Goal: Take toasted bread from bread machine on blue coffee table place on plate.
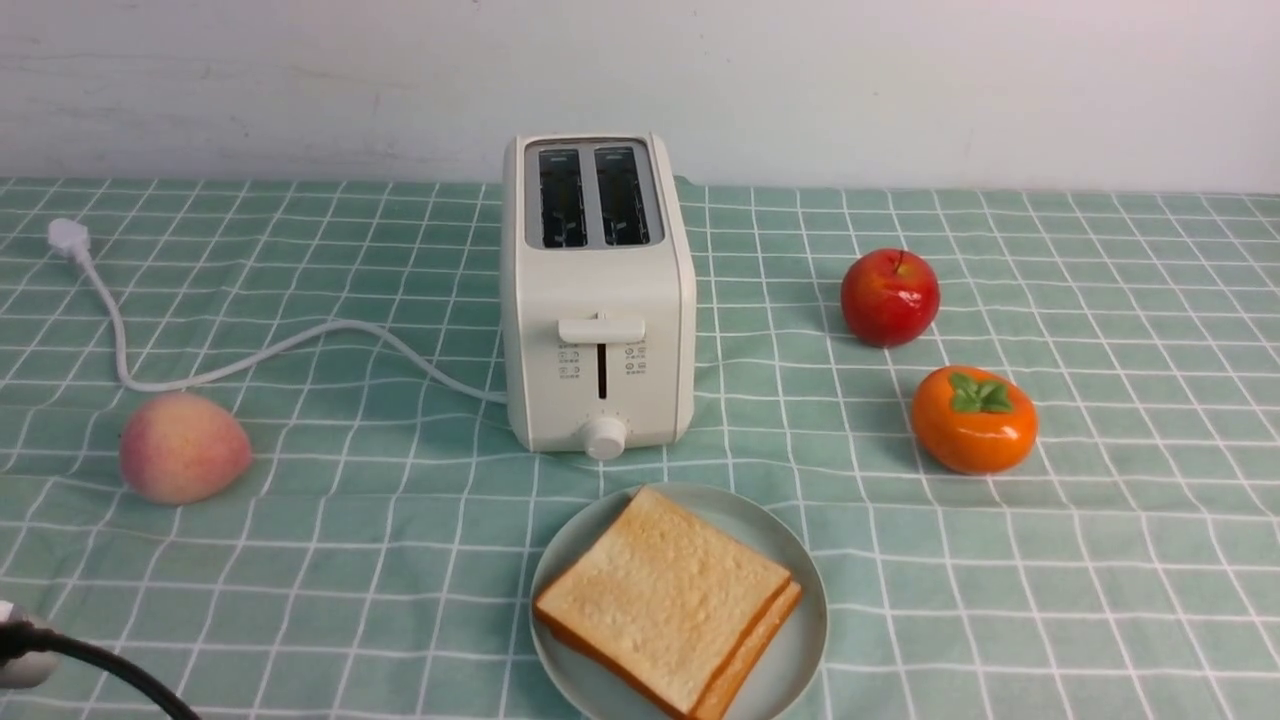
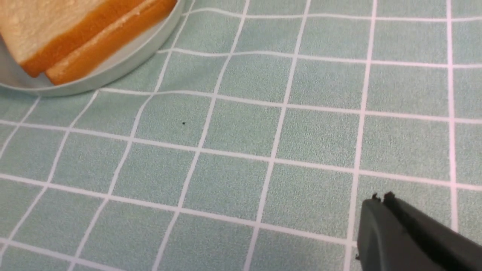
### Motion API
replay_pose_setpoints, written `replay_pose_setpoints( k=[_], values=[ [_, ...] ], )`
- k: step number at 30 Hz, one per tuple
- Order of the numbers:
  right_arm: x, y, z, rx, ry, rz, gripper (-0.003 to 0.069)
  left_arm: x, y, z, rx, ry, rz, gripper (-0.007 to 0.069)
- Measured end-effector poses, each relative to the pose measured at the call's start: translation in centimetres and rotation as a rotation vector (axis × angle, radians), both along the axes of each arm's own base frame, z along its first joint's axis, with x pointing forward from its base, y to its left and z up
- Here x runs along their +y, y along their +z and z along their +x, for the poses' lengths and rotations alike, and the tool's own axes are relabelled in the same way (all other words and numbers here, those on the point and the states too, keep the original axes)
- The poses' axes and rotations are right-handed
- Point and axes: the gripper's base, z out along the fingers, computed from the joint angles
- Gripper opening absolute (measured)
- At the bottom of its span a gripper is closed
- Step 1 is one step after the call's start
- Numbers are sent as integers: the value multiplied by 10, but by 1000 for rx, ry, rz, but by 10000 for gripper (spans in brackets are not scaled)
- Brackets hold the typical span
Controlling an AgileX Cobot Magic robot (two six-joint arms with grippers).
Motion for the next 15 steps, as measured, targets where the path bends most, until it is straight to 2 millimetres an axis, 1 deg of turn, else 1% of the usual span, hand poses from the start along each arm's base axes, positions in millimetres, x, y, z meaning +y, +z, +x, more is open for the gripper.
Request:
replay_pose_setpoints(
  k=[8,12,13,14,15],
  values=[
    [0,0,0,-2,-1,0,-8,0,-1,-1,8,-2,4,-14],
    [0,0,0,-2,-1,0,-8,2,1,-4,-21,-8,4,-14],
    [0,0,0,-2,-1,0,-8,5,7,-8,-101,-16,5,-14],
    [0,0,0,-2,-1,0,-8,6,7,-9,-112,-16,5,-14],
    [0,0,0,-4,-2,0,-6,11,16,-15,-254,-13,-7,-14]
  ],
)
